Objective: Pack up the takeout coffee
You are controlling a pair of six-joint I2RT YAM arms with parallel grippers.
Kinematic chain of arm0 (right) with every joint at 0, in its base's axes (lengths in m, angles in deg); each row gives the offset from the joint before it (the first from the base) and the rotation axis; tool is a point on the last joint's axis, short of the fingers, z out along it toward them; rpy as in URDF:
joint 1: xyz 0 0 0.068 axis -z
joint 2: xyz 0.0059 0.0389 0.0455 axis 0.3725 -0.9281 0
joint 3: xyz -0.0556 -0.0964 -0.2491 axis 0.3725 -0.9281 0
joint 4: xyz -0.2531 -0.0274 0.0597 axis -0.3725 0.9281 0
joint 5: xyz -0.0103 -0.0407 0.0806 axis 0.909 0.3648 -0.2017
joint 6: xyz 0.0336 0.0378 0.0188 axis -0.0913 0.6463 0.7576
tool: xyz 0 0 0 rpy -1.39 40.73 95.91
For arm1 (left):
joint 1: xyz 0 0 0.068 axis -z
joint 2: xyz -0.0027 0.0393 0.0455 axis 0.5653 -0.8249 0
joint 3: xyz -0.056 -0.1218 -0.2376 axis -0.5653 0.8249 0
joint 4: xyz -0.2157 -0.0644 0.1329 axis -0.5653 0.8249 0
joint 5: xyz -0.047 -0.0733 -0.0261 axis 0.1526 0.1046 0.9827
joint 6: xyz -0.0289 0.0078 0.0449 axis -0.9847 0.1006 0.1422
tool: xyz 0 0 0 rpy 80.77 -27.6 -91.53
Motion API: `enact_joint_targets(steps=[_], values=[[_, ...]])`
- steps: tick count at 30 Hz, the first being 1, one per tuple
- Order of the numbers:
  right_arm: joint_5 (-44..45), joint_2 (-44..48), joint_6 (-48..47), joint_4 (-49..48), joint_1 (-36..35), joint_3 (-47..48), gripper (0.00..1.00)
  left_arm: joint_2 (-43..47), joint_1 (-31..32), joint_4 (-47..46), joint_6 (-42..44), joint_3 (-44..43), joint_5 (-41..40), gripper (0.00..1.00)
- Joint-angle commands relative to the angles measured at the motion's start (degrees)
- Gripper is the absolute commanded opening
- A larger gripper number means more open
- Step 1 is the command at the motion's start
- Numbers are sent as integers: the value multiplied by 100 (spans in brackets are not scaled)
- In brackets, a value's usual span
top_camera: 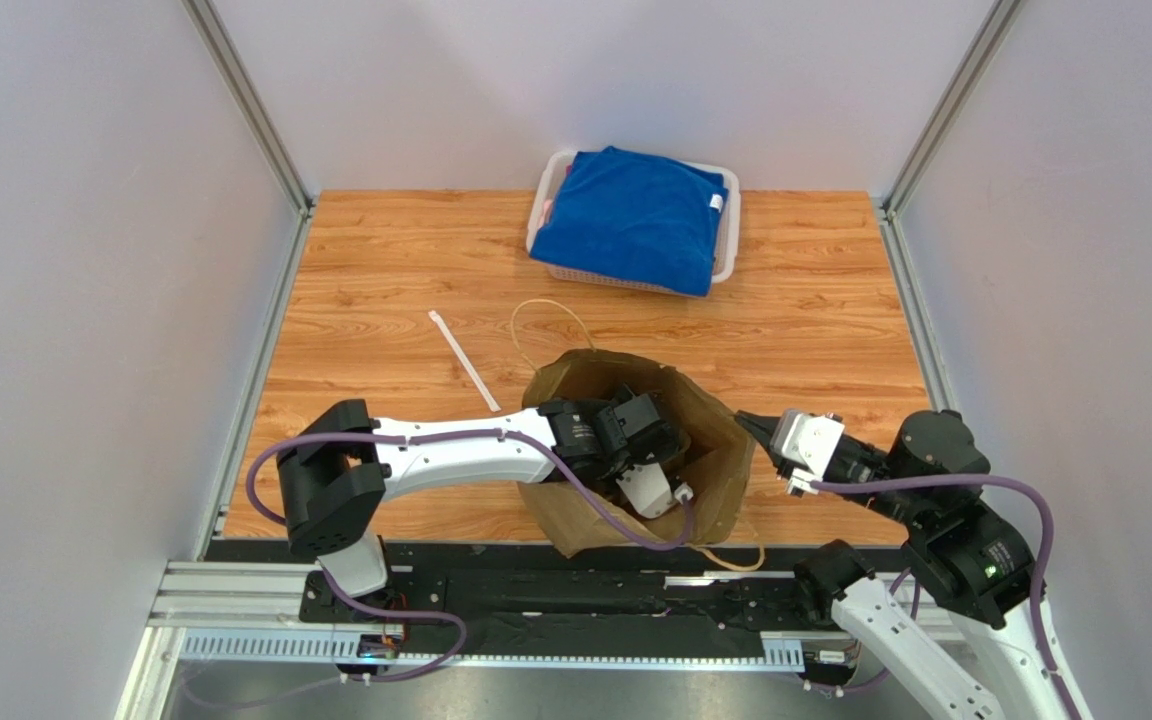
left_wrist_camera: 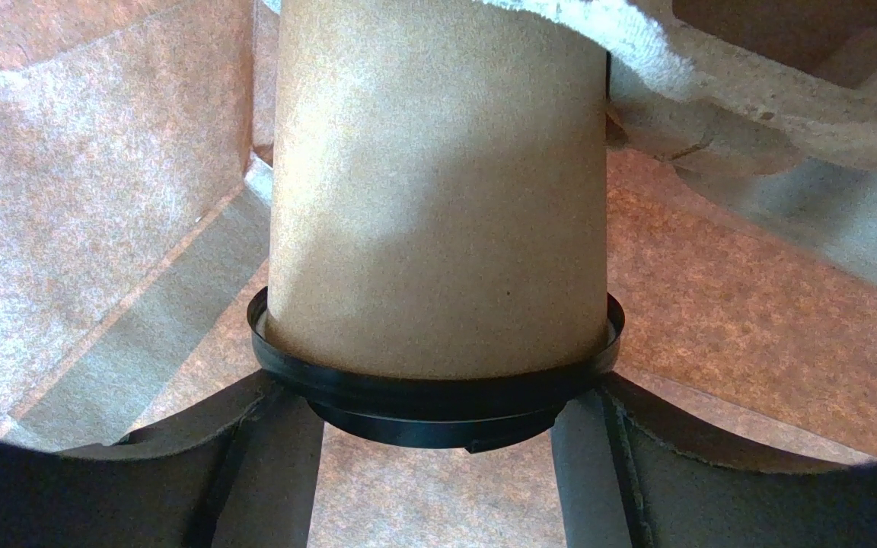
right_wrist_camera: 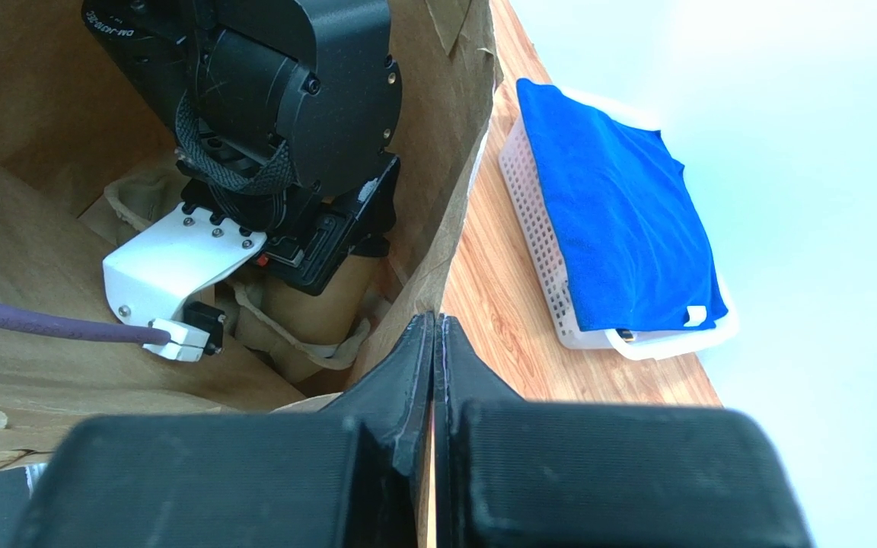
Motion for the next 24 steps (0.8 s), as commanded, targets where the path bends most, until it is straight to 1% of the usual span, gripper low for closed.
enact_joint_targets(steps=[1,2,3,11,12,13,15,20,24], values=[[149,-83,26,-282,-32,-43,0,187,-121,-336,192,37,-464,66],[158,-127,79,-273,-32,-34,0,196,-138,-345,227,28,-447,68],[158,-153,88,-265,-32,1,0,231,-147,-345,254,20,-429,76],[281,-320,255,-247,-32,116,0,451,-164,-275,482,-7,-324,81],[281,-347,272,-256,-32,124,0,494,-165,-266,500,-7,-306,85],[290,-356,281,-247,-32,133,0,512,-156,-222,526,-24,-280,99],[307,-443,316,-265,-32,151,0,574,-156,-161,623,-59,-218,99],[360,-602,378,-265,-32,283,0,635,-165,436,808,-183,45,99],[360,-619,361,-273,-32,309,0,697,-164,517,966,-209,116,99]])
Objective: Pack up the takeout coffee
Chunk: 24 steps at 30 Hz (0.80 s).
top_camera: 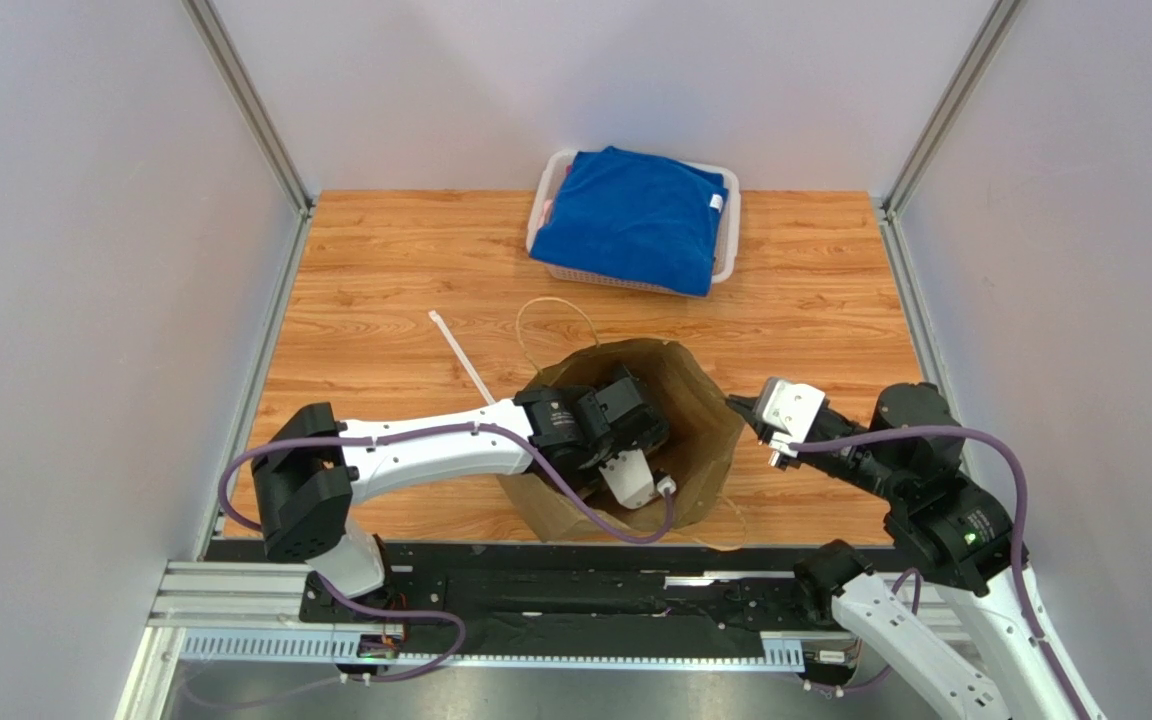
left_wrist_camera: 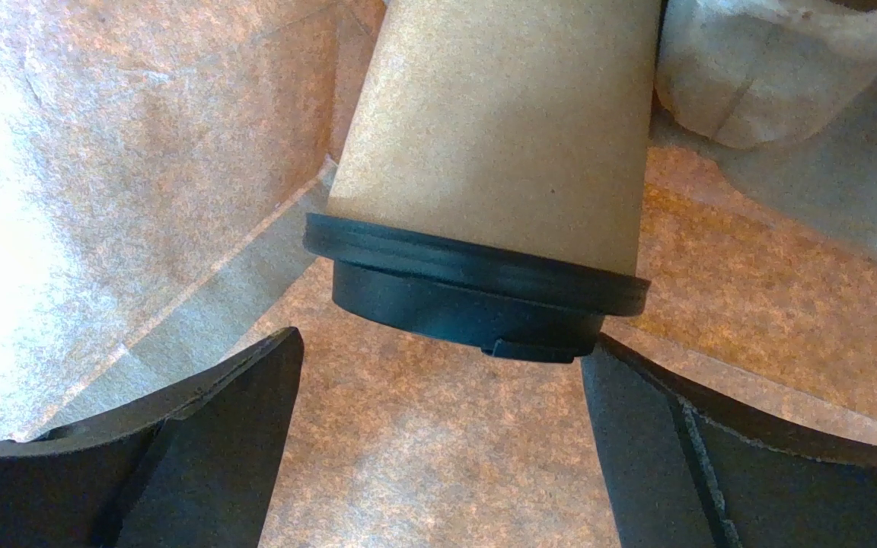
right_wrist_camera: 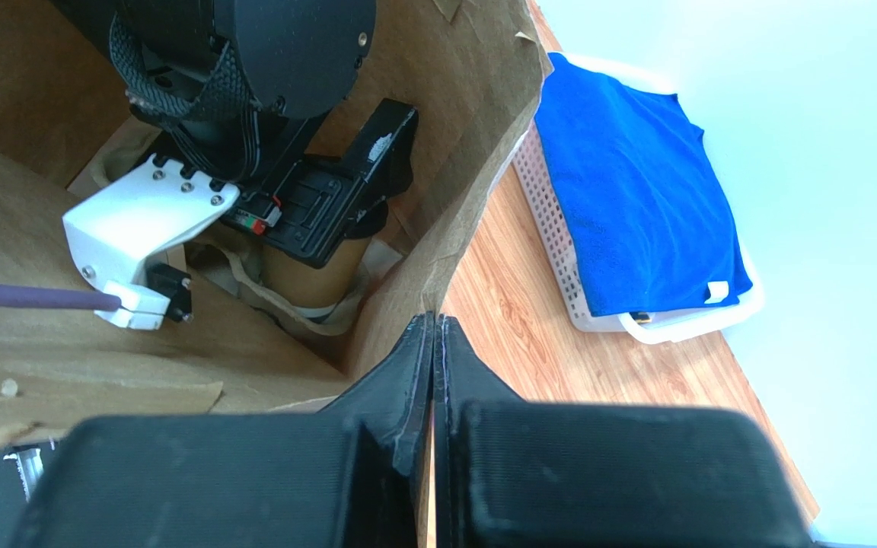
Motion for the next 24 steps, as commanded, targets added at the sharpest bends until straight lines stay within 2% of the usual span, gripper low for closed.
enact_joint_targets(steps=[1,7,12,24], values=[[100,-49,107,-44,-23,228,0,256,-14,202,371,-207,90,99],[21,-348,151,18,-32,474,0,282,-93,52,565,-321,248,98],[90,-383,133,18,-32,536,0,387,-128,334,802,-286,388,98],[363,-146,1,-193,-41,132,0,484,-119,764,1040,-523,309,99]])
